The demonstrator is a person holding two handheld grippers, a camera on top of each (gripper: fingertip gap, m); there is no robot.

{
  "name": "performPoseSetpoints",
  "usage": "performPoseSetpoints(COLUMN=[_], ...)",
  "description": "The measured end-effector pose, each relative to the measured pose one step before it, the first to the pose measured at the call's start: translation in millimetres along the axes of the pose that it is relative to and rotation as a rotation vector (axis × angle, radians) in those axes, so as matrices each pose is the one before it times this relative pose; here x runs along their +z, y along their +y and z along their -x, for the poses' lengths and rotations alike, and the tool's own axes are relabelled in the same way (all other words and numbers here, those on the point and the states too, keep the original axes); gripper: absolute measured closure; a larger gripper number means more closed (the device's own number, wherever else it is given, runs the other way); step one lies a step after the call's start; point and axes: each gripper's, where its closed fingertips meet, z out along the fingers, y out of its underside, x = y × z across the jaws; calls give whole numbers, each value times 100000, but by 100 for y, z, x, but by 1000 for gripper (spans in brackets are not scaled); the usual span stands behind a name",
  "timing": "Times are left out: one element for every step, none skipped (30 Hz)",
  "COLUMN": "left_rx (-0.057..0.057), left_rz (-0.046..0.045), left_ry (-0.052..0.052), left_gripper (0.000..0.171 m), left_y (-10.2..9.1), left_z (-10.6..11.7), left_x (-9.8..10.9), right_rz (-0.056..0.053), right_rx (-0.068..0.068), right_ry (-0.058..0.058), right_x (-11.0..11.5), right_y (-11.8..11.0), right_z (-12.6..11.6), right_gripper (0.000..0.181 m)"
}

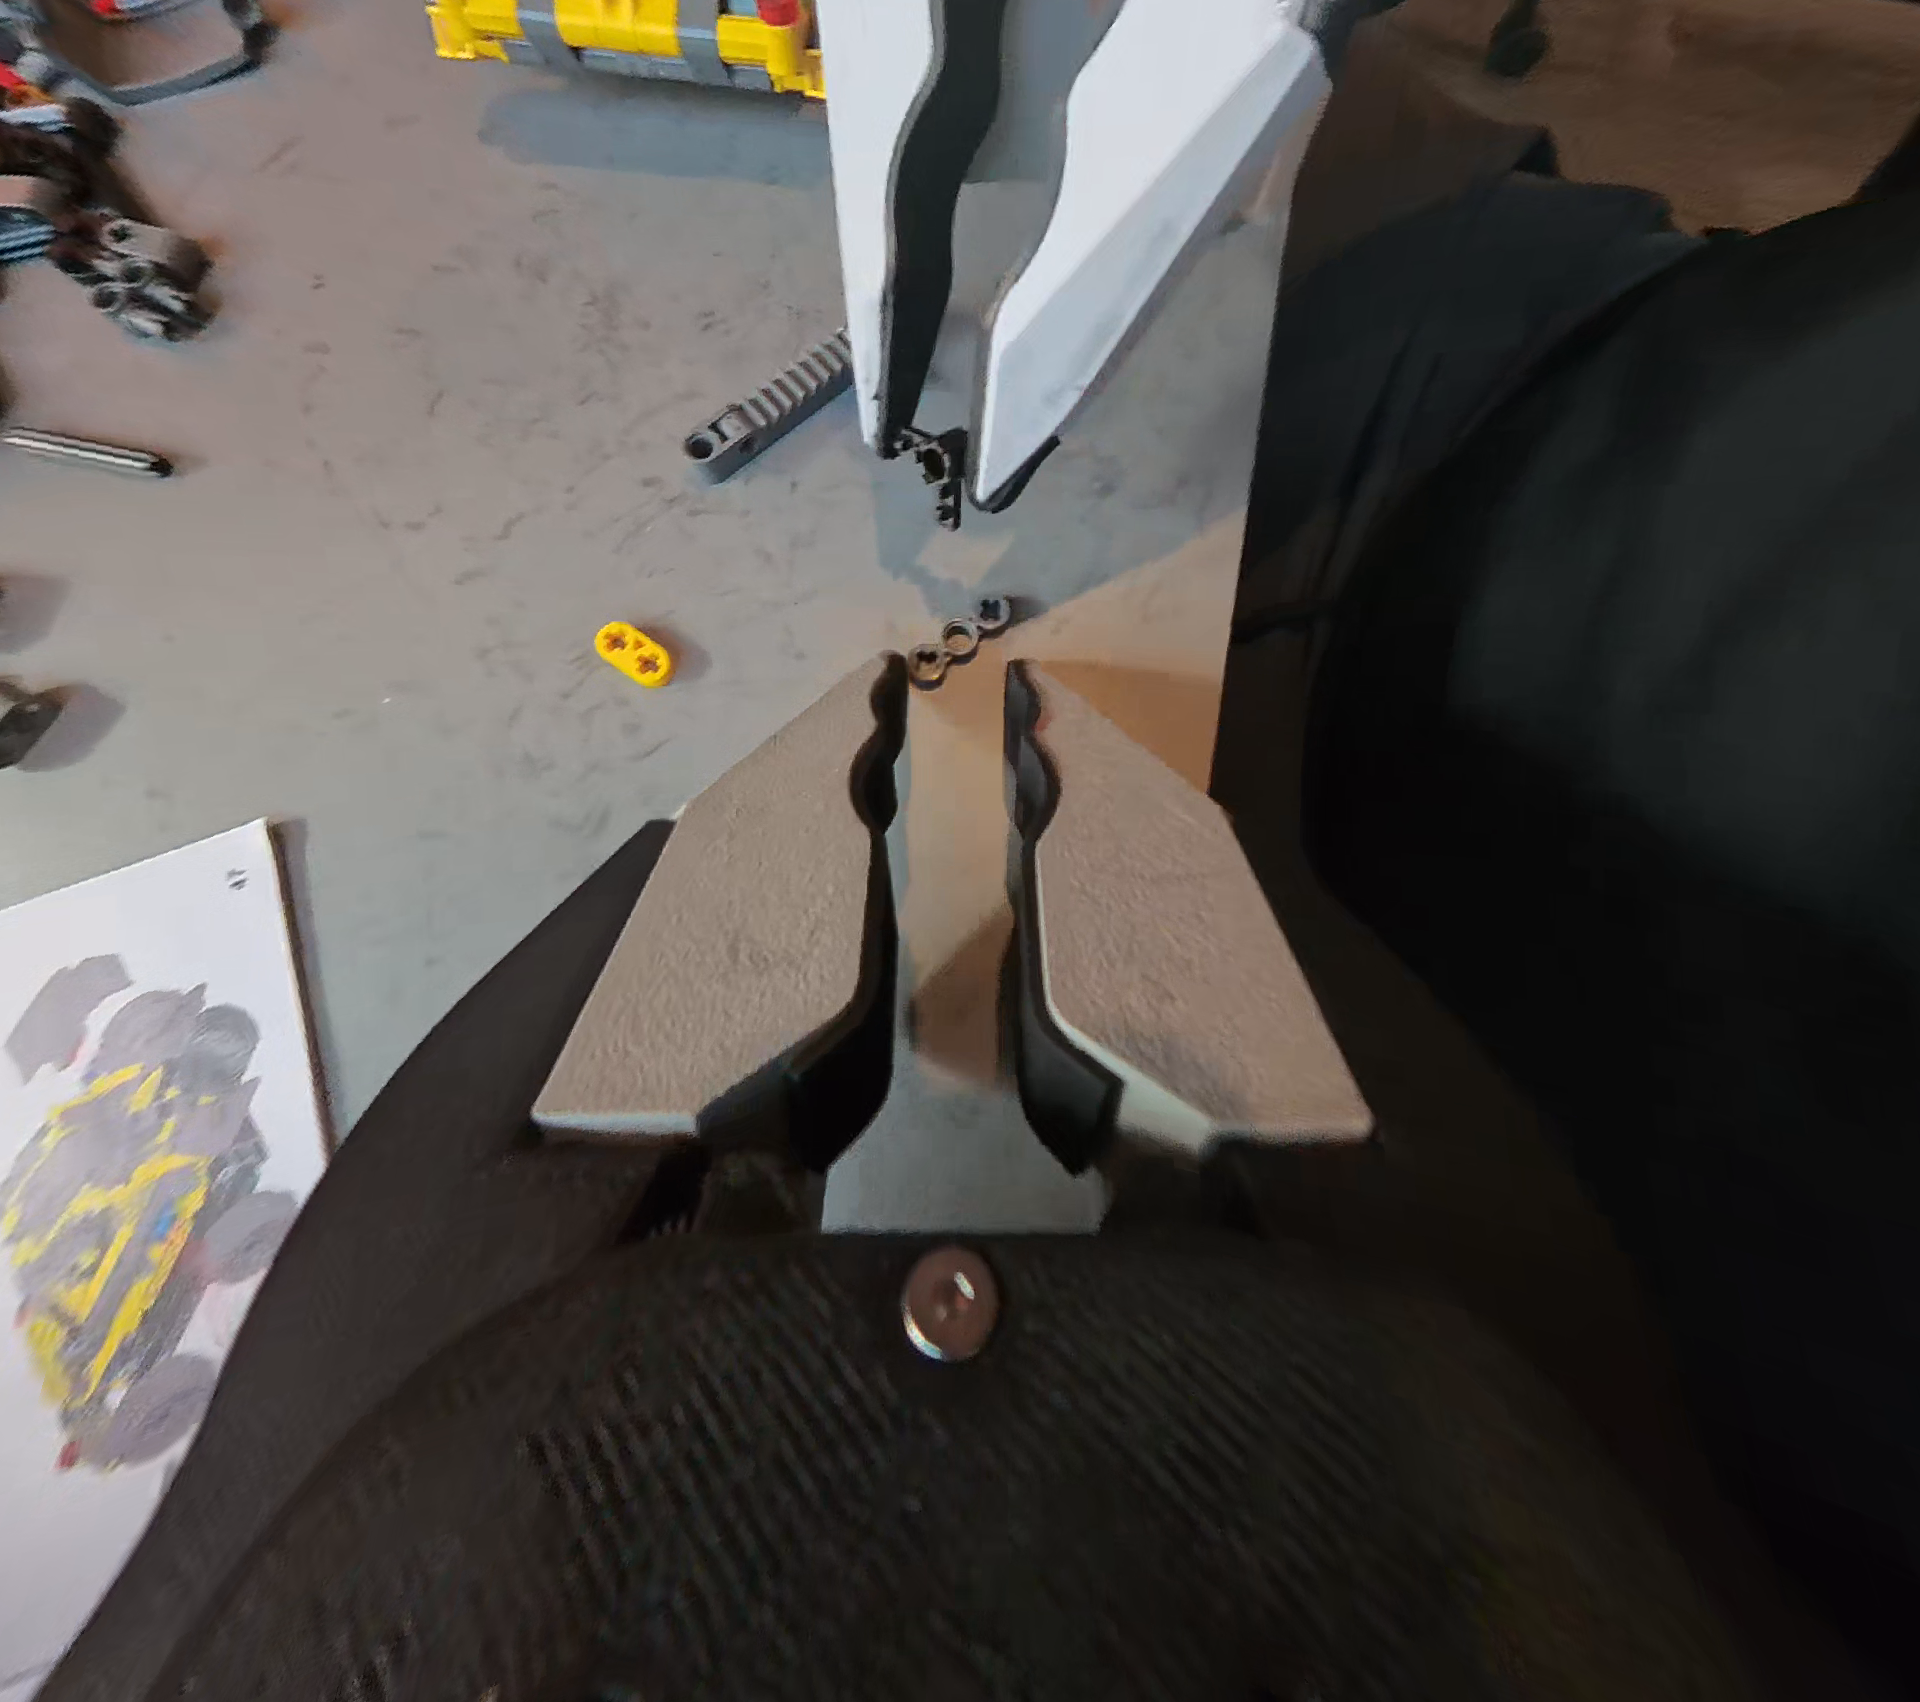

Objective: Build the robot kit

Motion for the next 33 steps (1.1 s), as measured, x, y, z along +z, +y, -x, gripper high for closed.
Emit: performPoseSetpoints(left_rx=[-931, -841, -718, -803, -903, -903, -408, 172, 478, 596, 577, 308, -154, -474, -408, -71, 289, 506, 564, 504, 312, 136, 188, 253, 95, -94, -173, -125, -77, -68, -30, 17, -9], left_rz=[-13, -36, -32, -115, -139, -75, -75, -123, -108, -53, 5, 19, -8, -84, -115, -79, -15, 38, 45, 10, -49, -91, -58, -29, -44, -5, 12, -11, -22, -28, -39, -45, -43], left_ry=[1508, 442, -372, -406, -152, -89, 96, -189, -408, -255, -124, -125, -85, 222, 314, 163, -166, -358, -376, -187, 114, 140, -96, -317, -253, -36, 91, -23, -149, -204, -207, -177, -164], left_gripper=[155, 154, 154, 154, 151, 151, 150, 150, 150, 150, 150, 150, 150, 151, 150, 150, 150, 150, 150, 150, 151, 151, 151, 151, 150, 150, 151, 151, 151, 151, 151, 151, 151], left_y=[-128, -91, -29, -6, 26, 47, 69, 76, 69, 41, 21, 10, -10, -17, -10, -9, 12, 4, 18, -6, 10, -3, 11, 21, 35, 37, 48, 50, 39, 44, 43, 39, 33], left_z=[-157, -76, -37, -79, -166, -191, -255, -214, -168, -136, -110, -55, -5, -24, -44, -50, -23, -18, -15, -61, -105, -90, -47, 16, 30, 31, 14, 24, 35, 40, 43, 33, 33], left_x=[141, 74, 30, 2, -44, -59, -76, -54, -46, -33, -12, 10, 10, -5, 0, 4, 5, 5, 4, 12, 4, -1, -13, -23, -40, -40, -51, -40, -43, -49, -48, -45, -39], right_rz=[103, 69, 298, 530, 606, 522, 441, 286, 82, -105, -232, -236, -186, -71, 30, 180, 381, 583, 547, 307, 141, 43, -49, -70, 12, 2, 76, 157, 67, -59, -114, -77, -51], right_rx=[-767, -957, -902, -743, -574, -468, -385, -258, -77, 1, -70, -127, -85, -10, -85, -246, -370, -362, -344, -304, -188, -113, -60, 34, 65, -94, -218, -256, -230, -139, -18, 116, 171], right_ry=[-294, -205, 266, 373, 255, 250, 205, 6, -153, -229, -281, -180, -122, -211, -167, -54, 46, 166, 142, 89, 71, 48, 84, -5, -116, -46, 64, 116, 83, -13, -10, -23, -52], right_x=[-22, -49, -49, -30, -11, 8, 26, 31, 46, 41, 43, 38, 34, 28, 26, 21, 13, 3, 6, -7, -19, 0, 11, 31, 43, 32, 49, 31, 5, -2, -3, -14, -15], right_y=[-8, -19, 5, 54, 72, 75, 61, 42, 6, -32, -50, -44, -37, -11, 4, 22, 60, 72, 66, 30, -2, -15, -34, -31, -22, -21, -13, -6, -4, -10, -7, 15, 26], right_z=[53, 58, 20, -4, -14, -10, -19, 10, 18, 29, 61, 48, 43, 51, 61, 42, 31, 19, 23, 27, 25, 26, 19, 15, 33, 33, 31, 15, 11, 21, -2, -16, -31], right_gripper=[166, 166, 166, 166, 166, 166, 166, 166, 166, 166, 166, 166, 166, 166, 166, 166, 166, 166, 166, 166, 166, 166, 166, 166, 166, 166, 166, 166, 166, 166, 166, 166, 166])
